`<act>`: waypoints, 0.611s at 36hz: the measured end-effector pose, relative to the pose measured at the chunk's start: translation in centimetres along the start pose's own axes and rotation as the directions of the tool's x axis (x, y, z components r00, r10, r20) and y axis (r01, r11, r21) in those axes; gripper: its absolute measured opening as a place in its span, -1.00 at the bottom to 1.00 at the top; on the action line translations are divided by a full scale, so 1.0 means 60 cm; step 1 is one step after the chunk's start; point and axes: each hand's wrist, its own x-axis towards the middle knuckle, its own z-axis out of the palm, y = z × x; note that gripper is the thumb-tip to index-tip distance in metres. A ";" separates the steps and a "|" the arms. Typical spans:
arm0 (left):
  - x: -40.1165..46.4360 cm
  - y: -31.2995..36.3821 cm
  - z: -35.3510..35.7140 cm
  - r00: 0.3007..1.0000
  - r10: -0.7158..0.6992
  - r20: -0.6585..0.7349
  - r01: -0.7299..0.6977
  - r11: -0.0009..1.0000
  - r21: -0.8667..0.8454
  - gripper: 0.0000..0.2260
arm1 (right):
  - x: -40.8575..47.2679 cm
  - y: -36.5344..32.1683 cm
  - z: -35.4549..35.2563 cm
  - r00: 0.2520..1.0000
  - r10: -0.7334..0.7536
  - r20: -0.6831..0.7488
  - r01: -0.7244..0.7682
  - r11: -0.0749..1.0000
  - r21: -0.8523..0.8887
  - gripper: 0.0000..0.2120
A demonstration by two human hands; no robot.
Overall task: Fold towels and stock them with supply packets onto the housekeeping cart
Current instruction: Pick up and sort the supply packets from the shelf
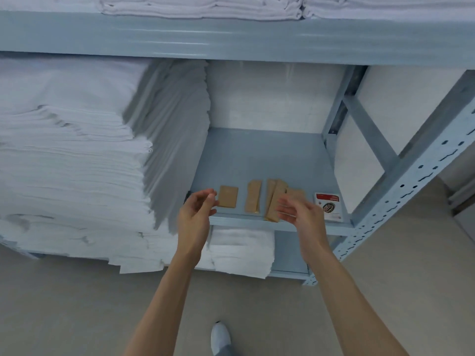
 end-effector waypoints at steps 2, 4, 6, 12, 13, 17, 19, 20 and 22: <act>0.042 -0.022 0.004 0.999 -0.039 0.001 0.039 0.999 0.022 -0.89 | 0.041 0.019 0.021 0.999 0.047 -0.010 -0.047 0.999 -0.021 -0.86; 0.085 -0.048 0.006 0.995 -0.097 -0.002 0.097 0.992 0.077 -0.88 | 0.081 0.042 0.043 0.994 0.107 -0.007 -0.108 0.992 -0.060 -0.89; 0.130 -0.076 0.007 0.989 -0.148 0.014 0.144 0.976 0.164 -0.85 | 0.120 0.065 0.067 0.984 0.176 0.026 -0.172 0.979 -0.108 -0.91; 0.270 -0.168 -0.006 0.969 -0.247 0.015 0.190 0.782 0.594 -0.78 | 0.224 0.131 0.137 0.943 0.313 0.114 -0.246 0.884 -0.398 -0.80; 0.291 -0.184 -0.010 0.965 -0.260 0.022 0.178 0.721 0.670 -0.79 | 0.242 0.140 0.153 0.933 0.337 0.126 -0.250 0.860 -0.445 -0.82; 0.333 -0.230 -0.025 0.963 -0.249 0.100 0.050 0.530 0.846 -0.69 | 0.294 0.164 0.193 0.906 0.398 0.144 -0.233 0.754 -0.614 -0.72; 0.349 -0.253 -0.032 0.957 -0.222 0.187 -0.070 0.448 0.891 -0.63 | 0.321 0.182 0.211 0.907 0.379 0.183 -0.139 0.680 -0.720 -0.68; 0.357 -0.264 -0.033 0.947 -0.228 0.226 -0.123 0.393 0.911 -0.58 | 0.333 0.191 0.219 0.912 0.351 0.214 -0.070 0.645 -0.761 -0.67; 0.376 -0.286 -0.033 0.929 -0.233 0.286 -0.227 0.249 0.941 -0.47 | 0.360 0.212 0.233 0.907 0.302 0.294 0.068 0.584 -0.809 -0.64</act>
